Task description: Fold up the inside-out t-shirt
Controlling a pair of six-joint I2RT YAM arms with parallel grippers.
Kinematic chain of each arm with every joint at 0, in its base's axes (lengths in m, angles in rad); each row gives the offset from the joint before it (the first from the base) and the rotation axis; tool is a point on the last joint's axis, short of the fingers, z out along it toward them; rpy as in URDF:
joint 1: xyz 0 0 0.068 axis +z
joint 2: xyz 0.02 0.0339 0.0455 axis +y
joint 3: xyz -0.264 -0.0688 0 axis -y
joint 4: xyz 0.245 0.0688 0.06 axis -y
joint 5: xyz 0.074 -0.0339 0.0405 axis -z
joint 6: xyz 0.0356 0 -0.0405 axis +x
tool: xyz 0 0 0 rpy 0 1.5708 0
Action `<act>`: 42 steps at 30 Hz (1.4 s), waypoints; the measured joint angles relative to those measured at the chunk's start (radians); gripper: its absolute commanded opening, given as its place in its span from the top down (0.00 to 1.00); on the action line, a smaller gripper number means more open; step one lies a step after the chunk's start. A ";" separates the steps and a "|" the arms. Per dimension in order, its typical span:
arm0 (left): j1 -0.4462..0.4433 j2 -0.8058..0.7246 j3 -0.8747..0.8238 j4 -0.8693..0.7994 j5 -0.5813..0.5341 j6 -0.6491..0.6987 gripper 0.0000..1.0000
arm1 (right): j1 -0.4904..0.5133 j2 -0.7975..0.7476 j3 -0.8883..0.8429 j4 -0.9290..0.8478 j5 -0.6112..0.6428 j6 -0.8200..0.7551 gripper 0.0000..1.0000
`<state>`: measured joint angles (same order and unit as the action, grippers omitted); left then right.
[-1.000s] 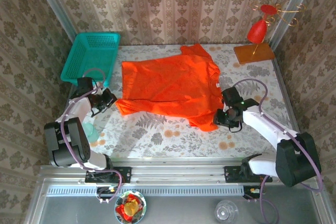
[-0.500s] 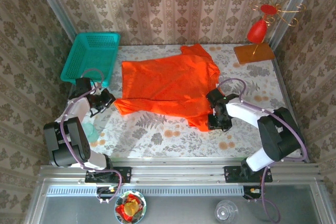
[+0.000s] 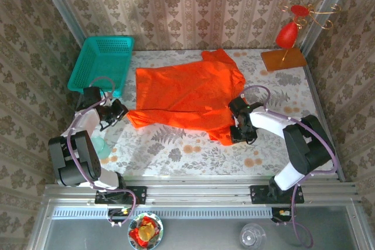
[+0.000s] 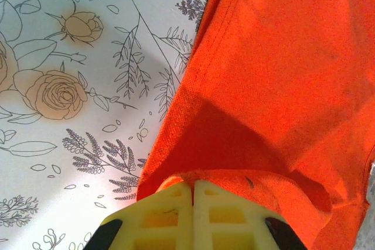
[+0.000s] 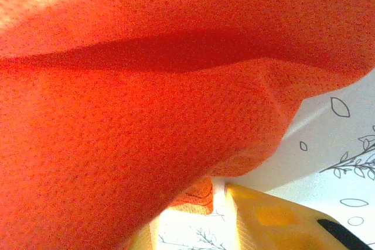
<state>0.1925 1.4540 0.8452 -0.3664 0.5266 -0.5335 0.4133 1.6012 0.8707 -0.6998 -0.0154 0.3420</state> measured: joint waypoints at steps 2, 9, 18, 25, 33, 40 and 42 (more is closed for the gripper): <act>0.000 0.000 0.000 0.000 0.000 0.000 1.00 | 0.000 0.005 0.005 -0.002 -0.002 -0.003 0.66; 0.000 0.000 0.000 0.000 0.000 0.000 1.00 | -0.001 0.024 0.025 -0.019 0.002 0.000 0.80; 0.000 0.000 0.009 -0.006 0.001 0.000 1.00 | 0.000 -0.027 0.026 -0.012 -0.010 0.027 1.00; 0.004 -0.077 0.048 -0.048 0.009 0.000 1.00 | 0.000 -0.343 0.077 -0.105 -0.014 0.081 1.00; 0.021 -0.223 0.188 -0.103 0.031 -0.013 1.00 | -0.040 -0.608 0.378 -0.177 -0.014 0.129 1.00; 0.045 -0.304 0.389 -0.119 0.079 -0.051 1.00 | -0.071 -0.647 0.598 -0.153 0.004 0.132 1.00; 0.053 -0.329 0.463 -0.104 0.103 -0.071 1.00 | -0.071 -0.648 0.629 -0.116 0.019 0.127 1.00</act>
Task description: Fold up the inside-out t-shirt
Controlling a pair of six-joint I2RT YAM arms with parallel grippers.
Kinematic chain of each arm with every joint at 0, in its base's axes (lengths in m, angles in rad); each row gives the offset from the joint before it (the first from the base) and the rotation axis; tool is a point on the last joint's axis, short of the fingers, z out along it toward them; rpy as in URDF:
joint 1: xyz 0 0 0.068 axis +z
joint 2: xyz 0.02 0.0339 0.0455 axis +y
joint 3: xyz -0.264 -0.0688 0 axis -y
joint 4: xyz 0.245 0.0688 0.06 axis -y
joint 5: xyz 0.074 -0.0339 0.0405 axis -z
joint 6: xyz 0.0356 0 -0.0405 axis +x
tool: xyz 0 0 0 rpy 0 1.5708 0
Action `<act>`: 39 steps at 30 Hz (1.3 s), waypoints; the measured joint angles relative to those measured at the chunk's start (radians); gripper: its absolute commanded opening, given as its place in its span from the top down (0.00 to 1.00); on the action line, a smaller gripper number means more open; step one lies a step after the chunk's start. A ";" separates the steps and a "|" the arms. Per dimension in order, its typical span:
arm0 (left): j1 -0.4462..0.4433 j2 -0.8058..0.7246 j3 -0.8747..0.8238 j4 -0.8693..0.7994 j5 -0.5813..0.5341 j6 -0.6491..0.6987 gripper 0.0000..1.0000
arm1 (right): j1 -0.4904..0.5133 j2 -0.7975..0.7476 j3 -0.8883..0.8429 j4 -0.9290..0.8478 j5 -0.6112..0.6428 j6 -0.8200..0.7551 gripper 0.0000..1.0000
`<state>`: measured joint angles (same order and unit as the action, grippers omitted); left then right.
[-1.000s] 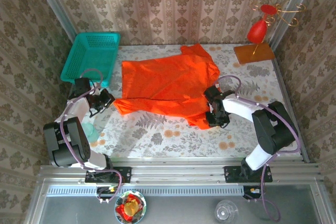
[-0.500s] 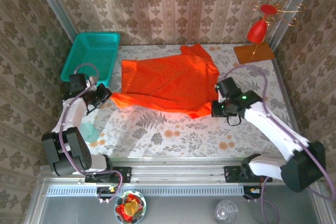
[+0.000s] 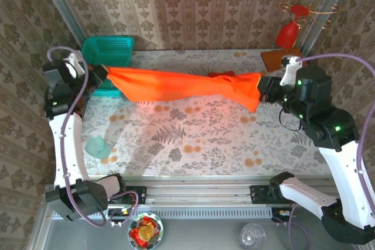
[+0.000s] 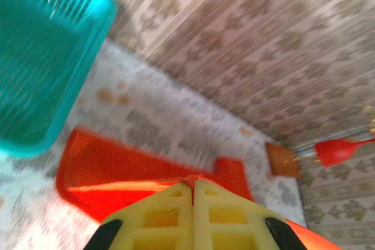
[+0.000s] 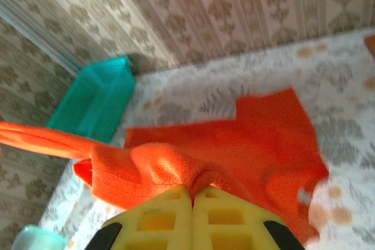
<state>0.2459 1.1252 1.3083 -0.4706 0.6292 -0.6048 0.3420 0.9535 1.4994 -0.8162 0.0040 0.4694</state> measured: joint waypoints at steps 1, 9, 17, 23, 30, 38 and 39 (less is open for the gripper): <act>0.005 -0.013 0.036 0.008 0.006 -0.006 1.00 | -0.001 0.000 0.013 0.019 0.013 -0.004 1.00; 0.018 -0.126 0.307 0.127 0.047 -0.015 1.00 | -0.002 0.004 0.213 0.140 0.159 -0.112 1.00; 0.018 -0.182 0.381 0.170 0.105 -0.024 1.00 | -0.004 -0.040 0.473 0.247 0.190 -0.223 1.00; 0.016 -0.179 0.481 0.181 0.130 -0.029 1.00 | -0.004 -0.028 0.546 0.265 0.220 -0.299 1.00; 0.014 -0.175 0.441 0.227 0.130 -0.056 1.00 | -0.004 0.134 0.640 0.267 0.242 -0.341 1.00; -0.022 -0.095 0.159 0.301 0.084 -0.045 1.00 | -0.037 0.323 0.475 0.299 0.254 -0.319 1.00; -0.034 -0.071 0.115 0.311 0.076 -0.041 1.00 | -0.052 0.348 0.435 0.306 0.250 -0.306 1.00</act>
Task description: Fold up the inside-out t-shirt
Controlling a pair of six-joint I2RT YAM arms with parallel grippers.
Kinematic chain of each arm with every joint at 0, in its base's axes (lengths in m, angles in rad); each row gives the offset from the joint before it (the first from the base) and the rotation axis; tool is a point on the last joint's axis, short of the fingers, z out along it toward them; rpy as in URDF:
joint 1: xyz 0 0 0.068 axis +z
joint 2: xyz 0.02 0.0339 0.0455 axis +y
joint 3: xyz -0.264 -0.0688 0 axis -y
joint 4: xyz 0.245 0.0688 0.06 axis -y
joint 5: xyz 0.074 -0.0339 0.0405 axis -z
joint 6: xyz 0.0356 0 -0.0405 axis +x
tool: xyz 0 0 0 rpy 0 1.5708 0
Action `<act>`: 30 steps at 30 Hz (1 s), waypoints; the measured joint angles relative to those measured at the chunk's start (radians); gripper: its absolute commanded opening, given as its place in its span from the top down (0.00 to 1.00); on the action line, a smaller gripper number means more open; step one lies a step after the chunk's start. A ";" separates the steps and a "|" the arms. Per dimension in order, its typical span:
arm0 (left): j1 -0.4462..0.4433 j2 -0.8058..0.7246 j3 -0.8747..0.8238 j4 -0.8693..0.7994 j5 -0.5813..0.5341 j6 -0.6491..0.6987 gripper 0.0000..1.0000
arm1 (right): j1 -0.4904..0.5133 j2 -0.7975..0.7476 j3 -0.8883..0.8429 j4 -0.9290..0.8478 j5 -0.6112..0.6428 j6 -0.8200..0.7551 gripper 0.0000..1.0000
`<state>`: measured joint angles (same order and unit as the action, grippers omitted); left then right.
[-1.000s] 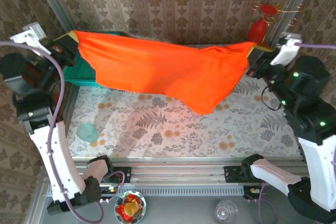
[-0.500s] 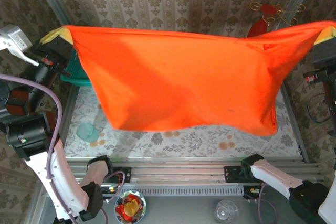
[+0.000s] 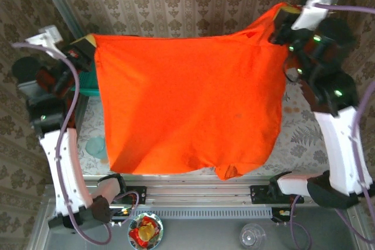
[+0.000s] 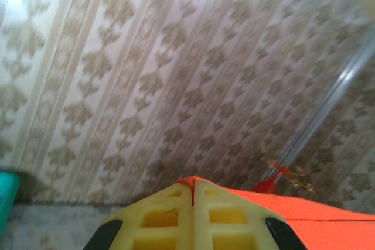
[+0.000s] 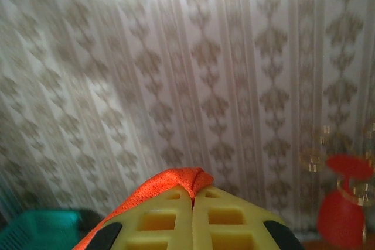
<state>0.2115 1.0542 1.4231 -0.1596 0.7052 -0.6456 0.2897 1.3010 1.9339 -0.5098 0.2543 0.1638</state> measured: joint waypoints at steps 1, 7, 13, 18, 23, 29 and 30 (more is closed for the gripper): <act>-0.012 0.028 -0.039 0.007 -0.007 0.008 1.00 | -0.020 0.027 -0.048 0.013 -0.008 0.019 1.00; -0.078 0.346 -0.167 0.021 -0.039 0.060 1.00 | -0.115 0.250 -0.221 0.085 -0.068 0.134 1.00; -0.119 0.779 0.013 0.003 -0.107 0.072 0.57 | -0.159 0.635 -0.049 0.101 -0.130 0.209 0.46; -0.156 0.893 0.170 -0.063 -0.148 0.082 0.54 | -0.170 0.800 0.127 0.040 -0.203 0.234 0.44; -0.222 0.811 0.190 -0.150 -0.182 0.117 0.54 | -0.170 0.761 0.087 0.006 -0.287 0.241 0.44; -0.325 0.643 0.037 -0.246 -0.232 0.167 0.56 | -0.168 0.706 -0.068 0.003 -0.422 0.289 0.47; -0.345 0.616 -0.005 -0.265 -0.242 0.172 0.57 | -0.166 0.720 -0.074 -0.003 -0.443 0.298 0.48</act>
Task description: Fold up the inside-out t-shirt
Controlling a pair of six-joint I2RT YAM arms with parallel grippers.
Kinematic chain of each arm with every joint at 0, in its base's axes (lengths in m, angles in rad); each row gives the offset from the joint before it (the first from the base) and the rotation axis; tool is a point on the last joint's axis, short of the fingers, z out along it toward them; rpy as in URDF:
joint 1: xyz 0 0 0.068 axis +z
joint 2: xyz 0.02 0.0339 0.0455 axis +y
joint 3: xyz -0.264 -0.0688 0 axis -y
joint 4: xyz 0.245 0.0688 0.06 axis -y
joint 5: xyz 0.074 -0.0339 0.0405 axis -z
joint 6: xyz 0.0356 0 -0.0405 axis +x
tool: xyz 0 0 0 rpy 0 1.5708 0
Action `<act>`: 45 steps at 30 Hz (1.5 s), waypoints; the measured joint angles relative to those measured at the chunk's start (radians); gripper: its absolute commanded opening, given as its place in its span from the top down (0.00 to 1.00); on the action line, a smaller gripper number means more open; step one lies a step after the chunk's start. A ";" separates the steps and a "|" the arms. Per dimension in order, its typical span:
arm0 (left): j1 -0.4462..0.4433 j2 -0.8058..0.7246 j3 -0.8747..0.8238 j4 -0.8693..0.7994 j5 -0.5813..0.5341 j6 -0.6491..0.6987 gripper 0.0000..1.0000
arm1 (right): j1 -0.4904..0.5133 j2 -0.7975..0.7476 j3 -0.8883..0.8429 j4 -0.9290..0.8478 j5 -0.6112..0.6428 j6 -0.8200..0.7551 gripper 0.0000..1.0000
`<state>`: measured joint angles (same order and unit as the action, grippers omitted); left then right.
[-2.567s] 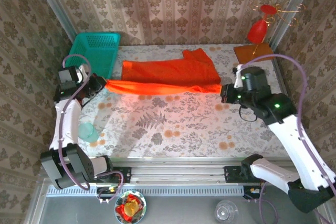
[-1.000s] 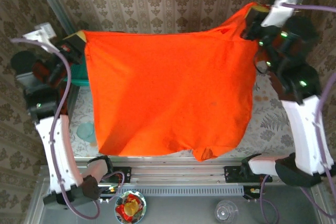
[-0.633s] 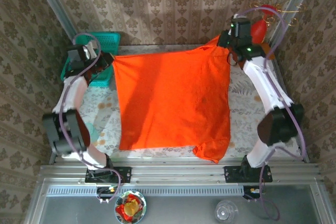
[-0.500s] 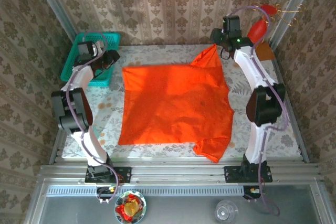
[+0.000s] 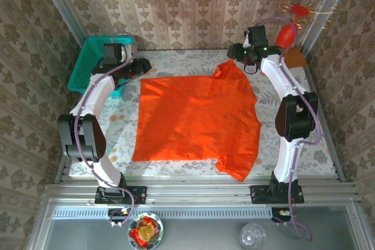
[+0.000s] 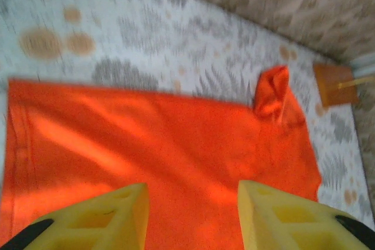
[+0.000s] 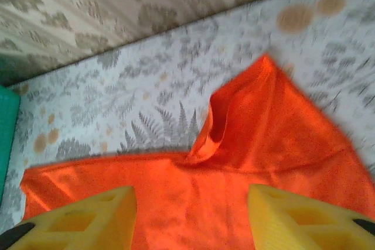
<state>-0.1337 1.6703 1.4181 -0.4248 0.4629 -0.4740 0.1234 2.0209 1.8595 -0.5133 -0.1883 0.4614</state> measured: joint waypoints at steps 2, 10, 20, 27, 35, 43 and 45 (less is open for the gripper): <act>-0.031 -0.040 -0.077 -0.029 -0.019 0.005 0.57 | 0.002 0.036 0.000 -0.002 -0.035 0.019 0.48; -0.076 -0.207 -0.382 -0.071 -0.061 -0.005 0.57 | 0.021 0.284 0.080 0.013 -0.159 0.101 0.40; -0.080 -0.345 -0.542 -0.069 -0.076 -0.035 0.57 | 0.057 0.457 0.266 0.103 -0.240 0.219 0.39; -0.082 -0.423 -0.586 -0.077 -0.101 -0.053 0.57 | 0.071 0.591 0.427 0.250 -0.283 0.310 0.38; -0.083 -0.488 -0.589 -0.093 -0.115 -0.065 0.57 | 0.053 0.675 0.499 0.282 -0.355 0.345 0.38; -0.094 -0.503 -0.594 -0.100 -0.124 -0.073 0.57 | 0.046 0.513 0.446 0.174 -0.341 0.251 0.38; -0.102 -0.503 -0.594 -0.100 -0.124 -0.076 0.57 | 0.045 0.450 0.415 0.131 -0.309 0.223 0.38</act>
<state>-0.2356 1.1675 0.8238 -0.5243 0.3393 -0.5495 0.1680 2.4710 2.2742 -0.3820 -0.4973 0.6842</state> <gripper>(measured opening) 0.433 0.620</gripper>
